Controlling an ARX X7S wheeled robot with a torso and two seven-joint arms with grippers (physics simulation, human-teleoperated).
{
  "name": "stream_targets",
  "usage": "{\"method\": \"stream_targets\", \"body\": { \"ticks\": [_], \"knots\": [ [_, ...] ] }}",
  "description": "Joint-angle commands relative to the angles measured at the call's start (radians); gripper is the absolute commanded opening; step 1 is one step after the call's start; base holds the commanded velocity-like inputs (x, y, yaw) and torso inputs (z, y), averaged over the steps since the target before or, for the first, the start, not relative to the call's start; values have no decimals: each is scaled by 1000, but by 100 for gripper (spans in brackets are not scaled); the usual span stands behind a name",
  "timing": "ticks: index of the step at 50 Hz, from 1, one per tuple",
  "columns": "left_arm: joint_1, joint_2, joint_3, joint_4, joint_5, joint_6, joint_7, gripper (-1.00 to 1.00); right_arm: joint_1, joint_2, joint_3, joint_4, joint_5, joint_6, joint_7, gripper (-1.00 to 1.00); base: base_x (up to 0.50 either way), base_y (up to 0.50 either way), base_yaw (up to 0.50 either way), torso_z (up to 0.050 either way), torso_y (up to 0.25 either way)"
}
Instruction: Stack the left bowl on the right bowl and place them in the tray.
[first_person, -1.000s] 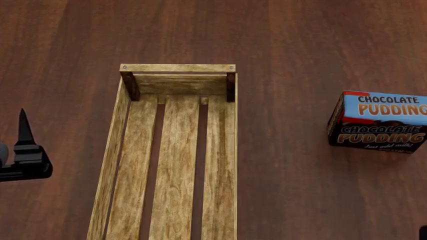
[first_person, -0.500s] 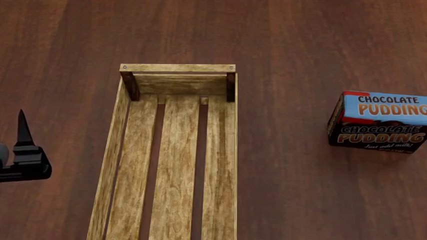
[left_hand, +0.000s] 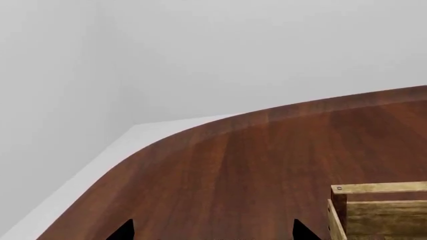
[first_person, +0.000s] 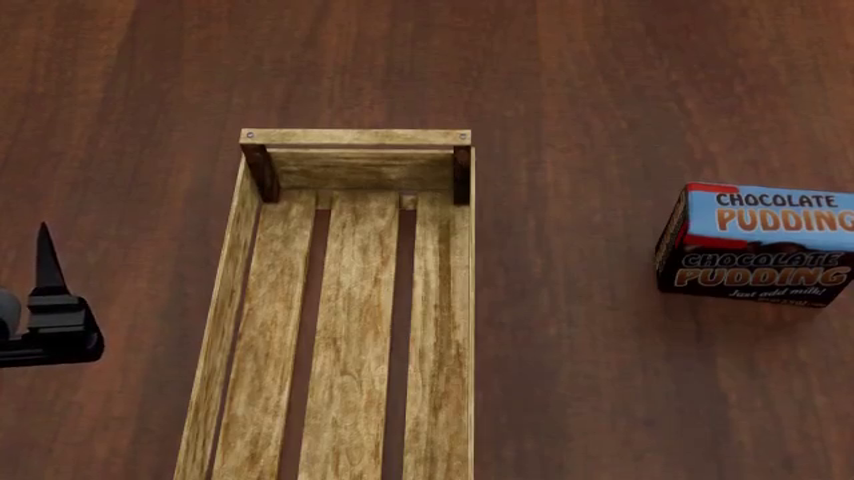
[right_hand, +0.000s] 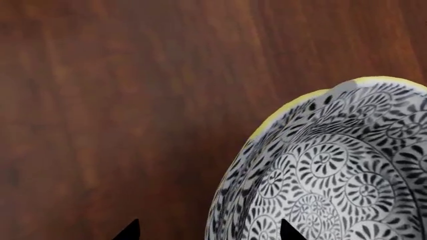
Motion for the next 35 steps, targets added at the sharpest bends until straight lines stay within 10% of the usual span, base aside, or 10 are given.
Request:
{"method": "stream_targets", "body": {
  "ticks": [1, 7, 8, 35],
  "knots": [
    [-3, -4, 5, 7, 1, -8, -2, 100, -35, -14, -13, 36, 0, -11, -14, 100, 0, 0, -3, 0, 0],
    [-4, -6, 7, 9, 1, -11, -3, 100, -17, -36, -35, 77, -19, 2, -35, 100, 0, -3, -2, 0, -4],
    [-5, -6, 7, 8, 2, -11, -3, 100, -16, -36, -38, 74, -22, 3, -37, -100, 0, -3, -3, 0, 0],
    [12, -17, -16, 38, -25, -10, -8, 100, -122, 202, 147, -403, 227, 18, 191, -100, 0, -1, -1, 0, -2]
  ]
}}
